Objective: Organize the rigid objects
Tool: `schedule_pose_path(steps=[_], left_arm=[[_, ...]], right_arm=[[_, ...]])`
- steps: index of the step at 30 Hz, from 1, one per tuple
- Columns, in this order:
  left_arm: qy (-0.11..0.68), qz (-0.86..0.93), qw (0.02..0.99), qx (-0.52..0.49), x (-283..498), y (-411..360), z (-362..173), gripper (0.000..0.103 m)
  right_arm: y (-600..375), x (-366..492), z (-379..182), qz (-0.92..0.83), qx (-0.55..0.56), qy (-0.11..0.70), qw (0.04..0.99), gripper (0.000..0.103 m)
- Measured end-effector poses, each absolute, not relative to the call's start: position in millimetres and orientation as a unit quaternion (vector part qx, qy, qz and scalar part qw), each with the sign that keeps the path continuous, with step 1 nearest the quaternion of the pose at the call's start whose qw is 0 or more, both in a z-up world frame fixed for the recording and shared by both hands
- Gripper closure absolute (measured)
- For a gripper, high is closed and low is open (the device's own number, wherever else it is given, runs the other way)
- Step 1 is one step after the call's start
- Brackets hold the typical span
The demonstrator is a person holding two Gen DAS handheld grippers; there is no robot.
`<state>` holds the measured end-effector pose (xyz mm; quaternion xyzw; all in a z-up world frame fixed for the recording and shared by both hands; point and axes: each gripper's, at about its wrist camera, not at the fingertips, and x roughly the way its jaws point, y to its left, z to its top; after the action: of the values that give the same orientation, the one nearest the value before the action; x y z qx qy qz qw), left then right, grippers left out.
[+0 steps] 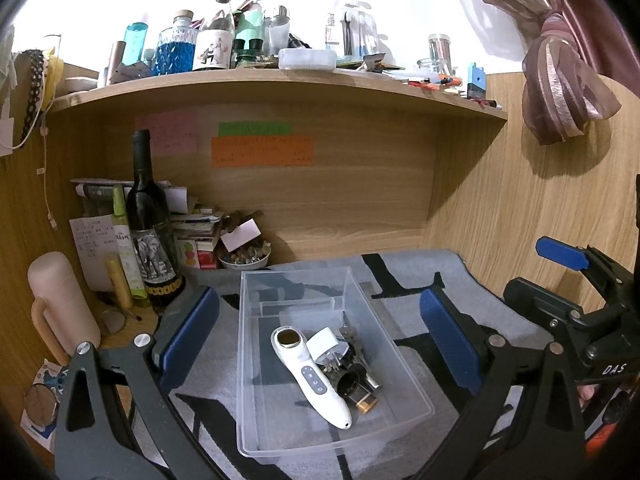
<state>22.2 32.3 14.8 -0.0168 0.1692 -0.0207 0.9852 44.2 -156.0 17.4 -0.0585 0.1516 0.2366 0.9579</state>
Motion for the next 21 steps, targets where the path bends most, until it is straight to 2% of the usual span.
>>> schedule_pose_path(steps=[21], left_arm=[[0.166,-0.027,0.986,-0.015,20.0,28.9,14.6,0.001]], right_arm=[[-157.2,42.0,18.5,0.232,-0.064,0.143,0.960,0.000]])
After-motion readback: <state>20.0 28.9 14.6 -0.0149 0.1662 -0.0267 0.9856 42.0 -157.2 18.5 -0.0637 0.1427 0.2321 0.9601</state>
